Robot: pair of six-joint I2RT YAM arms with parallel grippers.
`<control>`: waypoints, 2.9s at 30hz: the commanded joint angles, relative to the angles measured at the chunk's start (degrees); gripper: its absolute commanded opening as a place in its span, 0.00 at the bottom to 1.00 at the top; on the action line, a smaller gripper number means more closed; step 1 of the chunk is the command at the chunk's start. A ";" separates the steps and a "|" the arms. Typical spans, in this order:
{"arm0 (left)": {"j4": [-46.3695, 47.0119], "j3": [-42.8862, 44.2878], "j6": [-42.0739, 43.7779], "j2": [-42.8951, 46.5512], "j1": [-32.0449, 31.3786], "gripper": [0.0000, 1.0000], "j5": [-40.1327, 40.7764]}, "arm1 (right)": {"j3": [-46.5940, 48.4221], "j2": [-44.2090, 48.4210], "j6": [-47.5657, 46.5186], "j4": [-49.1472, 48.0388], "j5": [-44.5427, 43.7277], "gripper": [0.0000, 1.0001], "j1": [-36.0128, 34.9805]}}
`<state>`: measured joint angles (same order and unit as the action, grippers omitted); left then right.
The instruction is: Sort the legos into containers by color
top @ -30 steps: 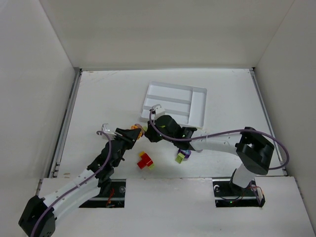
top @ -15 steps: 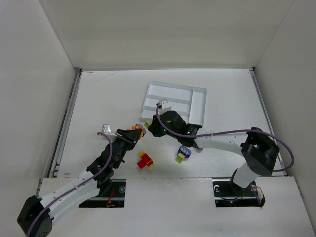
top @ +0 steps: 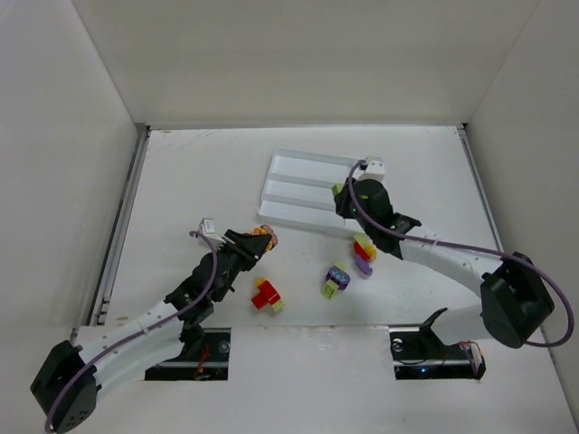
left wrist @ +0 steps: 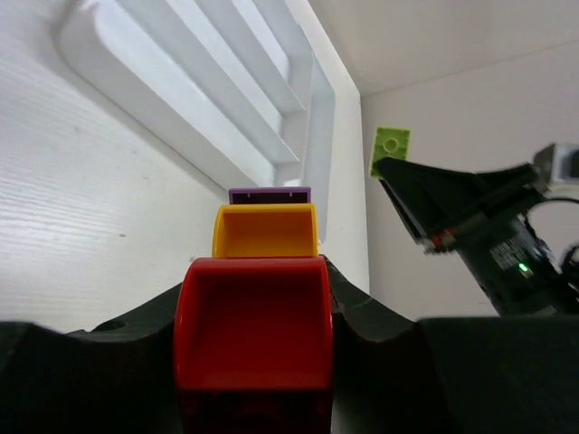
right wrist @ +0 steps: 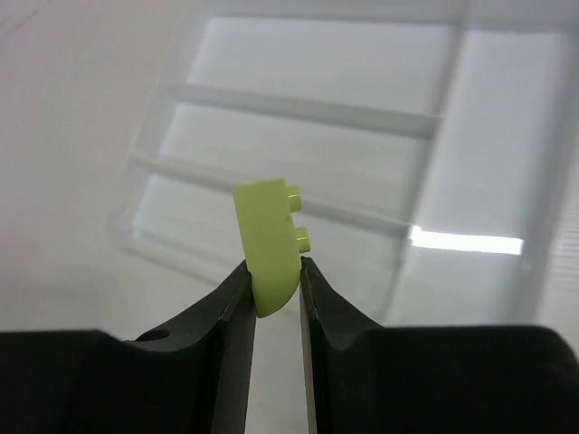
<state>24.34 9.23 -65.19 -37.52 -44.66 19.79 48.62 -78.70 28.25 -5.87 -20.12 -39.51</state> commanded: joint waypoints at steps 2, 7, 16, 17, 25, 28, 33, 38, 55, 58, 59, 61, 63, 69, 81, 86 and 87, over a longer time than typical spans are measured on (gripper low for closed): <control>9.40 6.23 2.34 -4.39 -1.17 0.06 -7.03 | -2.21 -0.40 -0.22 1.74 -6.07 0.23 6.23; 17.75 7.64 2.17 -11.34 -1.61 0.07 -12.66 | -2.30 -4.62 0.49 1.21 -5.64 0.24 10.81; 34.18 7.55 0.33 -22.33 -1.78 0.08 -19.88 | -0.11 -8.23 1.46 0.95 -3.96 0.41 12.39; 35.42 7.47 0.15 -22.95 -1.61 0.08 -20.14 | -0.28 -7.27 1.46 0.95 -4.14 0.50 12.22; 40.08 6.59 -0.29 -24.27 -0.47 0.09 -22.51 | -6.06 7.82 2.24 -0.45 -0.64 0.70 9.33; 40.44 6.06 -0.29 -23.04 0.06 0.09 -23.57 | -10.46 15.57 4.70 -6.15 9.97 0.74 6.16; 39.83 4.39 -0.64 -19.71 1.20 0.09 -25.33 | -15.13 21.21 12.96 -18.28 28.71 0.85 3.87; 39.65 3.95 -1.52 -17.50 1.03 0.10 -27.61 | -15.05 19.64 15.87 -25.06 35.40 0.90 1.59; 39.56 4.21 -3.89 -15.83 -0.55 0.10 -29.11 | -13.64 13.57 21.32 -34.65 42.27 0.80 -2.81; 39.56 4.30 -3.72 -15.66 -0.99 0.10 -29.28 | -13.82 13.04 22.11 -35.96 42.53 0.74 -2.90; 39.56 4.30 -3.63 -15.66 -1.08 0.10 -29.37 | -13.90 12.87 22.55 -36.66 42.71 0.72 -2.90; 39.56 4.30 -3.54 -15.57 -1.17 0.11 -29.46 | -14.25 12.87 23.08 -38.33 42.97 0.70 -2.64; 39.56 4.30 -3.19 -15.57 -1.52 0.11 -29.63 | -14.69 12.69 23.69 -39.48 43.14 0.67 -2.37; 39.56 4.21 -3.01 -14.87 -1.26 0.11 -29.64 | -16.01 12.60 24.57 -40.10 43.67 0.62 -1.06; 39.47 3.86 -2.93 -13.99 -1.26 0.11 -29.64 | -18.12 12.16 26.68 -42.99 44.11 0.46 0.09; 39.47 3.51 -2.58 -13.81 -1.26 0.11 -29.64 | -19.09 12.25 28.78 -46.07 44.02 0.40 1.84; 39.47 3.42 -2.40 -13.81 -1.34 0.11 -29.64 | -19.26 12.25 29.31 -46.86 44.03 0.38 2.37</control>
<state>58.94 13.45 -68.69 -52.97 -46.04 -9.15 29.98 -66.48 55.90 -45.84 23.79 -39.05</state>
